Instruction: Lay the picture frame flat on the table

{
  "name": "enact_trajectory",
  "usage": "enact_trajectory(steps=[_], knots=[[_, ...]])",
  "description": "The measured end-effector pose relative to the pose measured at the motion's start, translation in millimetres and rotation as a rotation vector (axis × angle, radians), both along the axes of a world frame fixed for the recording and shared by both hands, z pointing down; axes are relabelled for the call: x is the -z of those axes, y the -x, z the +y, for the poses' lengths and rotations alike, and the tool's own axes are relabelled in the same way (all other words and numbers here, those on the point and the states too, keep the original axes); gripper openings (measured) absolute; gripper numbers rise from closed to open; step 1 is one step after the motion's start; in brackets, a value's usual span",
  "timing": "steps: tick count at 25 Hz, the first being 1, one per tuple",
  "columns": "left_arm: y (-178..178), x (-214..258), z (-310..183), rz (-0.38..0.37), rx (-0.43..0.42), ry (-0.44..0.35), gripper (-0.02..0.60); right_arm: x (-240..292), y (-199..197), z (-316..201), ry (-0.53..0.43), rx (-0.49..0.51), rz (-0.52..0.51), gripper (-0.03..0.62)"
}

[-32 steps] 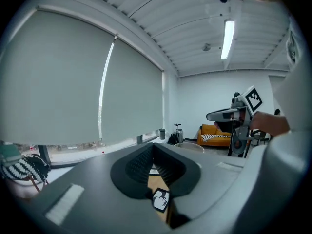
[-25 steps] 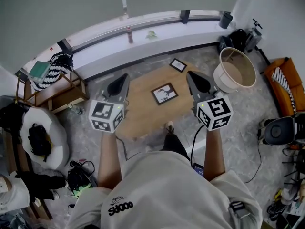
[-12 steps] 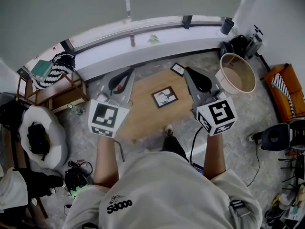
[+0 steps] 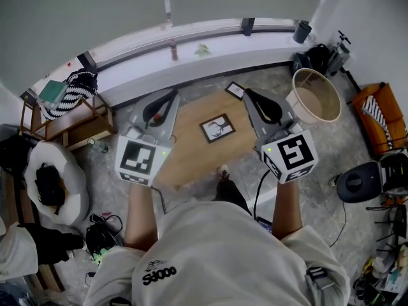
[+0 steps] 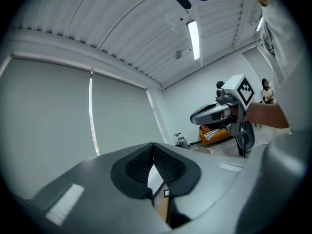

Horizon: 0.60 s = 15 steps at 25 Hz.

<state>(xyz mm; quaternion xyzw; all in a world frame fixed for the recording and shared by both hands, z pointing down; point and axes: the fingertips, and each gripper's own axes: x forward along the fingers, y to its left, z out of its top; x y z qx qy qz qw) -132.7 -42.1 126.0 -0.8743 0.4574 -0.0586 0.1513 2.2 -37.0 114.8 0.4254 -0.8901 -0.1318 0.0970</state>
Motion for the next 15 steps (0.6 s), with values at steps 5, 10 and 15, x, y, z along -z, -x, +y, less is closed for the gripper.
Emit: enact_trajectory(steps=[5, 10, 15], knots=[[-6.7, -13.0, -6.7, 0.006, -0.001, 0.034, 0.009, -7.7, -10.0, -7.6, 0.018, -0.018, 0.019, 0.002], [-13.1, -14.5, -12.9, 0.003, -0.012, 0.039, 0.009, -16.2, -19.3, -15.0, 0.043, -0.039, 0.011, 0.002], [-17.8, -17.9, -17.4, 0.007, -0.015, 0.049, 0.009, -22.6, -27.0, -22.0, 0.057, -0.062, 0.018, 0.002]])
